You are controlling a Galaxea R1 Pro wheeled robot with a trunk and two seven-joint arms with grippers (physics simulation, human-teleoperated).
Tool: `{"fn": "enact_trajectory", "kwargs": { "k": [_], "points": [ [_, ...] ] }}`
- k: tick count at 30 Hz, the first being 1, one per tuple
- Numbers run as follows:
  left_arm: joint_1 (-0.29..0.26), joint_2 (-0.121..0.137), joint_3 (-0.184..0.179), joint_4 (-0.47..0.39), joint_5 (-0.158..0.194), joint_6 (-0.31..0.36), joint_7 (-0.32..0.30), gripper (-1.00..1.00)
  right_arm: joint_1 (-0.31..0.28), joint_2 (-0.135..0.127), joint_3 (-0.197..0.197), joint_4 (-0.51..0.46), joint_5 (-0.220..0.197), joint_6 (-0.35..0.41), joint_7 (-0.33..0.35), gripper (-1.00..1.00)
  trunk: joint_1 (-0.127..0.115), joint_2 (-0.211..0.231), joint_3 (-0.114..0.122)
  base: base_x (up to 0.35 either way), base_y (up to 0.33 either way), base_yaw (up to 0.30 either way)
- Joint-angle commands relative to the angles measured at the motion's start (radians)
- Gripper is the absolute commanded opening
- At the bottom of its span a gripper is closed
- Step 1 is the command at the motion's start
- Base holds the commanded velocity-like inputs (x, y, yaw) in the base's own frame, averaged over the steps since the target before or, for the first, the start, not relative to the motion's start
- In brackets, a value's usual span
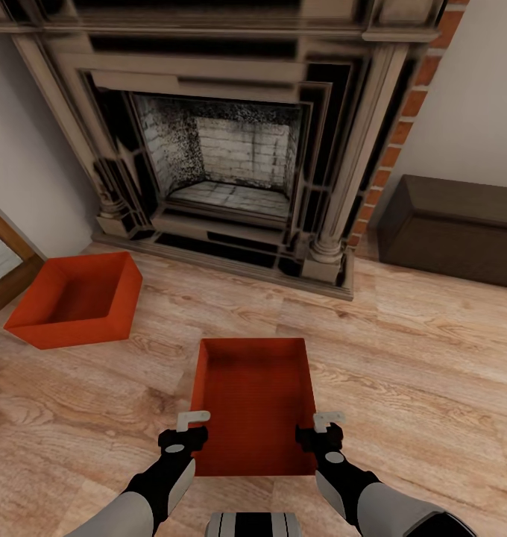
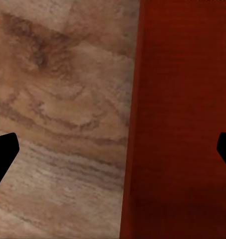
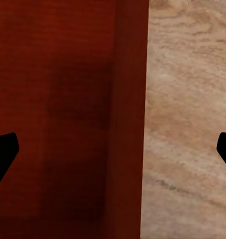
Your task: Move the two storage containers from the living room to the garage. In the garage, place one container on the floor and stack the other container on top of it (either order is fine).
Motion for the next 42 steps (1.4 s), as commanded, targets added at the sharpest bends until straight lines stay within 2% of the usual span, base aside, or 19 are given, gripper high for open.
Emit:
{"fn": "enact_trajectory", "kwargs": {
  "k": [1,19,29,42],
  "points": [
    [0.000,0.000,-0.002,0.000,0.000,0.002,0.004,1.00,-0.001,0.000,0.009,0.001,-0.010,-0.004,-0.003,1.00,0.000,0.000,-0.001,0.000,0.000,0.000],
    [0.000,0.000,-0.002,-0.002,0.001,0.002,0.004,1.00,-0.001,-0.002,0.007,0.001,-0.009,-0.004,-0.003,1.00,0.000,0.000,-0.001,0.000,0.000,0.000],
    [0.000,0.000,-0.002,-0.001,0.001,0.002,0.004,1.00,-0.001,-0.003,0.006,0.001,-0.011,-0.004,-0.003,1.00,0.038,-0.070,-0.032,0.000,0.000,0.000],
    [0.000,0.001,-0.002,-0.003,0.001,0.000,0.004,1.00,-0.001,-0.003,0.004,0.001,-0.014,-0.004,-0.003,1.00,0.038,-0.070,-0.032,0.000,0.000,0.000]
  ]
}}
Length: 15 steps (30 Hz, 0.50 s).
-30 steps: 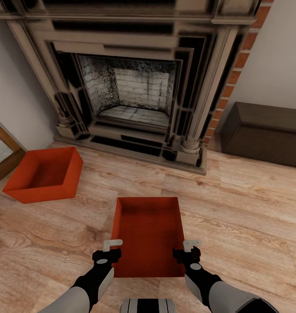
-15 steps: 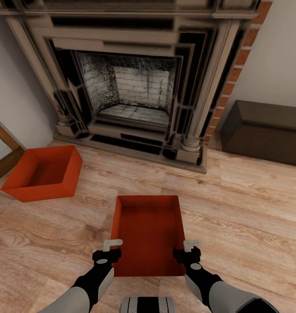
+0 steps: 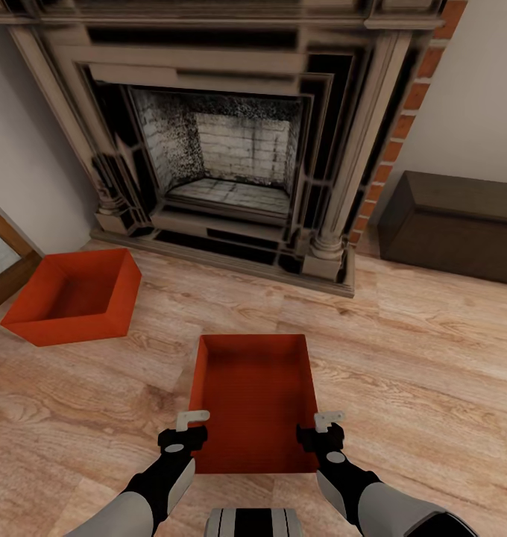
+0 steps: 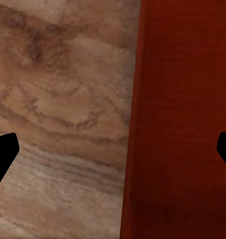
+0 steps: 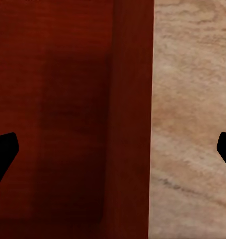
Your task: Move the two storage containers from the living room to the garage. In the garage, place one container on the floor and stack the other container on top of it (either order is fine).
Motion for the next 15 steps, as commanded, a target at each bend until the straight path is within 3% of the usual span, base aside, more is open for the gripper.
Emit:
{"fn": "enact_trajectory", "kwargs": {
  "k": [1,15],
  "points": [
    [0.000,0.000,-0.002,-0.001,0.000,0.001,0.004,1.00,-0.001,0.000,0.008,0.001,-0.010,-0.004,-0.003,1.00,0.000,0.000,-0.001,0.000,0.000,0.000],
    [0.000,0.000,-0.002,0.000,0.001,-0.001,0.004,1.00,-0.001,0.001,0.006,0.001,-0.012,-0.006,-0.011,1.00,0.000,0.000,-0.001,0.000,0.000,0.000]
  ]
}}
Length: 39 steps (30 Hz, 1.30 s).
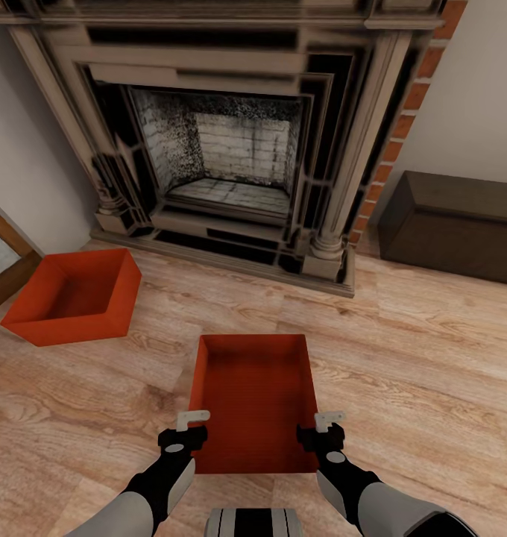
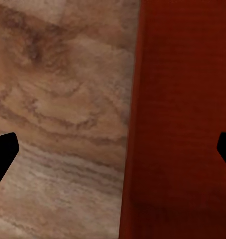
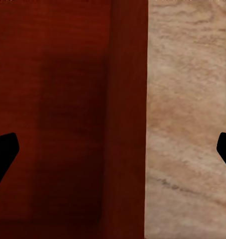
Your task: Move the two storage containers from the living room to the garage. In the garage, place one container on the floor and stack the other container on top of it (either order is fine).
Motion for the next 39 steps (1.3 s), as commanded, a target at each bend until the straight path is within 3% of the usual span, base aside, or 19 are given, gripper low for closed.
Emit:
{"fn": "enact_trajectory", "kwargs": {
  "k": [1,3,4,5,24,39],
  "points": [
    [0.000,0.001,-0.002,-0.001,0.000,0.000,0.004,1.00,-0.001,0.000,0.008,0.001,-0.010,-0.004,-0.004,1.00,0.000,0.000,-0.001,0.000,0.000,0.000],
    [0.000,0.002,-0.004,0.000,0.000,-0.002,0.000,1.00,0.000,0.000,0.007,0.001,-0.010,-0.004,-0.005,1.00,0.000,0.000,-0.001,0.000,0.000,0.000],
    [0.000,0.003,-0.004,0.000,0.000,-0.002,-0.002,1.00,0.000,0.000,0.007,0.001,-0.010,-0.004,-0.005,-1.00,0.000,0.000,-0.001,0.000,0.000,0.000],
    [0.000,0.003,-0.005,0.001,0.000,-0.002,-0.003,-1.00,0.000,0.000,0.007,0.001,-0.010,-0.004,-0.005,-1.00,0.000,0.000,-0.001,0.000,0.000,0.000],
    [0.000,0.002,-0.002,-0.015,0.011,-0.002,0.004,-1.00,0.000,-0.001,0.007,0.001,-0.011,-0.003,-0.006,-1.00,0.000,0.000,-0.001,0.000,0.000,0.000],
    [0.000,0.003,0.003,-0.016,0.012,-0.002,0.004,-1.00,0.000,0.001,0.009,0.001,-0.010,-0.003,-0.006,-1.00,-0.058,0.105,0.046,0.000,0.000,0.000]
  ]
}}
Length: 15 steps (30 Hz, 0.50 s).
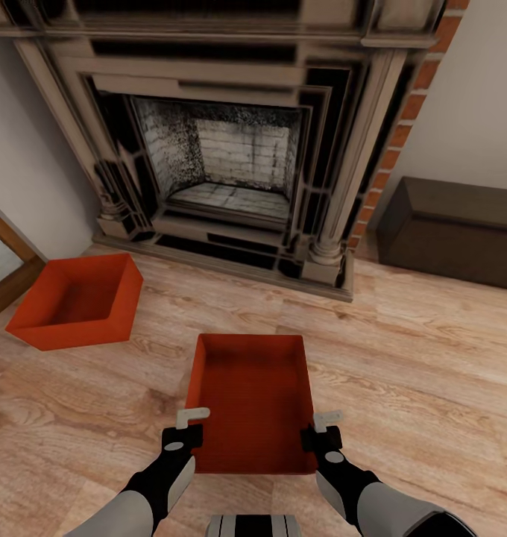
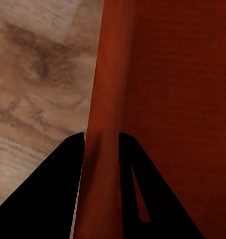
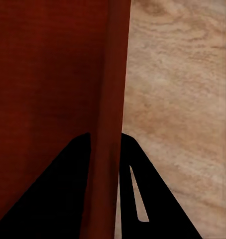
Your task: Move the two storage containers from the living room to the garage. In the garage, place one container on the floor and stack the other container on top of it (either order is fine).
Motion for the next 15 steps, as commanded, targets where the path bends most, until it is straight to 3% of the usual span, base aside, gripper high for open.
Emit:
{"fn": "enact_trajectory", "kwargs": {
  "k": [1,15],
  "points": [
    [0.000,0.002,0.006,-0.001,-0.009,0.002,0.013,-1.00,-0.001,-0.001,-0.008,0.002,-0.019,-0.009,-0.007,-1.00,-0.004,0.007,0.003,0.000,0.000,0.000],
    [0.000,0.004,0.007,-0.001,-0.008,0.001,0.013,-1.00,-0.001,-0.001,-0.008,0.002,-0.019,-0.009,-0.007,-1.00,-0.058,0.105,0.047,0.000,0.000,0.000]
  ]
}}
